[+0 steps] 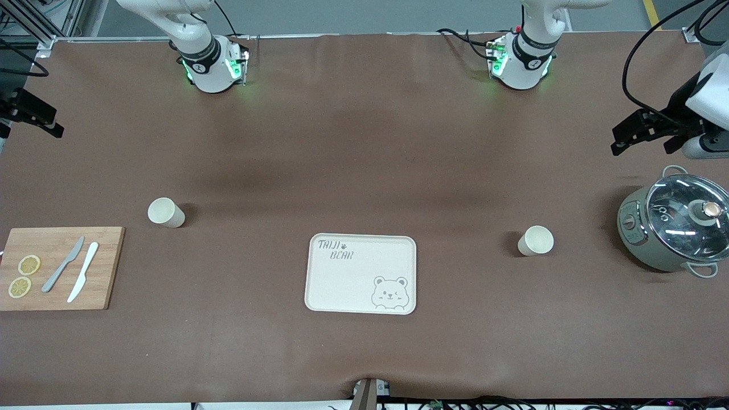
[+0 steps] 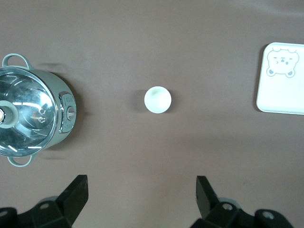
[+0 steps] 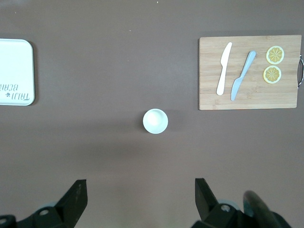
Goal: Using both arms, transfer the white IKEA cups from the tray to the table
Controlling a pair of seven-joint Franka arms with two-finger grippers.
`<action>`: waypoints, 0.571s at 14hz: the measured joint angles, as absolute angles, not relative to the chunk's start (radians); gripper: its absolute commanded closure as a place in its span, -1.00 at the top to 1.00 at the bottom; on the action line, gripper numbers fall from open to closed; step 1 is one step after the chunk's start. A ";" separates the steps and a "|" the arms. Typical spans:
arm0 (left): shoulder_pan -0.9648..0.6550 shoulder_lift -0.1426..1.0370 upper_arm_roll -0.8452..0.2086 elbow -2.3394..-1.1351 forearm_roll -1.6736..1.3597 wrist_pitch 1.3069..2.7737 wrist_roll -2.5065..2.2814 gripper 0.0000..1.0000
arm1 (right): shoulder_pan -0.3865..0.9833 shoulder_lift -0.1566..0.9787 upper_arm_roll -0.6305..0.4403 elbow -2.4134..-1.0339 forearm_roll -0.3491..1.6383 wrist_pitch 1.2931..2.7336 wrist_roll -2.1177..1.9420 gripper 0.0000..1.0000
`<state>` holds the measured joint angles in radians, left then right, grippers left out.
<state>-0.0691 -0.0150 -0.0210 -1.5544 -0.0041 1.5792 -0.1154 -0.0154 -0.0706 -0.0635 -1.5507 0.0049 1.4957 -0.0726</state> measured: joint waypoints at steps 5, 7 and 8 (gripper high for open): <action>-0.074 -0.014 -0.021 -1.554 -0.004 1.579 -0.115 1.00 | -0.015 -0.067 -0.063 -1.551 0.005 1.496 -0.073 1.00; -0.074 -0.013 -0.021 -1.554 -0.004 1.579 -0.115 1.00 | -0.015 -0.064 -0.064 -1.551 0.005 1.496 -0.073 1.00; -0.074 -0.012 -0.021 -1.554 -0.004 1.579 -0.115 1.00 | -0.015 -0.062 -0.064 -1.551 0.005 1.496 -0.073 1.00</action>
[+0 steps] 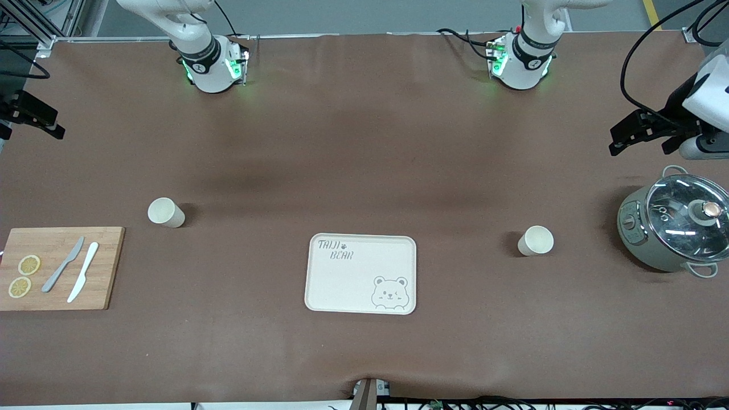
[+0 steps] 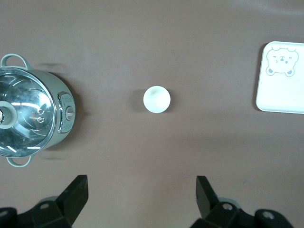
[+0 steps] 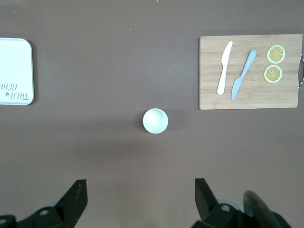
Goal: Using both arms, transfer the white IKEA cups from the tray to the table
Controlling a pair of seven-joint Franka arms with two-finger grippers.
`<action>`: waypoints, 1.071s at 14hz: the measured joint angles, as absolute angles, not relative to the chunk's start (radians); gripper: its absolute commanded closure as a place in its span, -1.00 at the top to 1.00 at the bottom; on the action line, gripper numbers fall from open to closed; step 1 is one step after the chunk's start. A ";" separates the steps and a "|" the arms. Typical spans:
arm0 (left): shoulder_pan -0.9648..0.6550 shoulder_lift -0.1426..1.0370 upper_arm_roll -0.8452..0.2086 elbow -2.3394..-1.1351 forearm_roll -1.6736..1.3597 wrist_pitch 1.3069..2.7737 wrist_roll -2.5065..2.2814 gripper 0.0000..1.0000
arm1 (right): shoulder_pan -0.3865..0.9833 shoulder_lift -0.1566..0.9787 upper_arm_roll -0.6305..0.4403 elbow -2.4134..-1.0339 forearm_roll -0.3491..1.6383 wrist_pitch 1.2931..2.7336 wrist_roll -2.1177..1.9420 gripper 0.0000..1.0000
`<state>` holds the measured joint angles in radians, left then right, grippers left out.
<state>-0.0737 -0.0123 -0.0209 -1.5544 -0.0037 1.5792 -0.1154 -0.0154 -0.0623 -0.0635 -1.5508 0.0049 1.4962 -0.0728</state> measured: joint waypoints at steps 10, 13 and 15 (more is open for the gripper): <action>-0.074 0.001 -0.021 -1.554 0.016 1.578 -0.115 1.00 | -0.015 -0.047 -0.064 -1.551 0.004 1.503 -0.073 1.00; -0.074 0.001 -0.021 -1.554 0.019 1.577 -0.115 1.00 | -0.015 -0.044 -0.064 -1.551 0.004 1.512 -0.073 1.00; -0.074 0.001 -0.021 -1.554 0.020 1.575 -0.115 1.00 | -0.015 -0.042 -0.064 -1.551 0.004 1.514 -0.073 1.00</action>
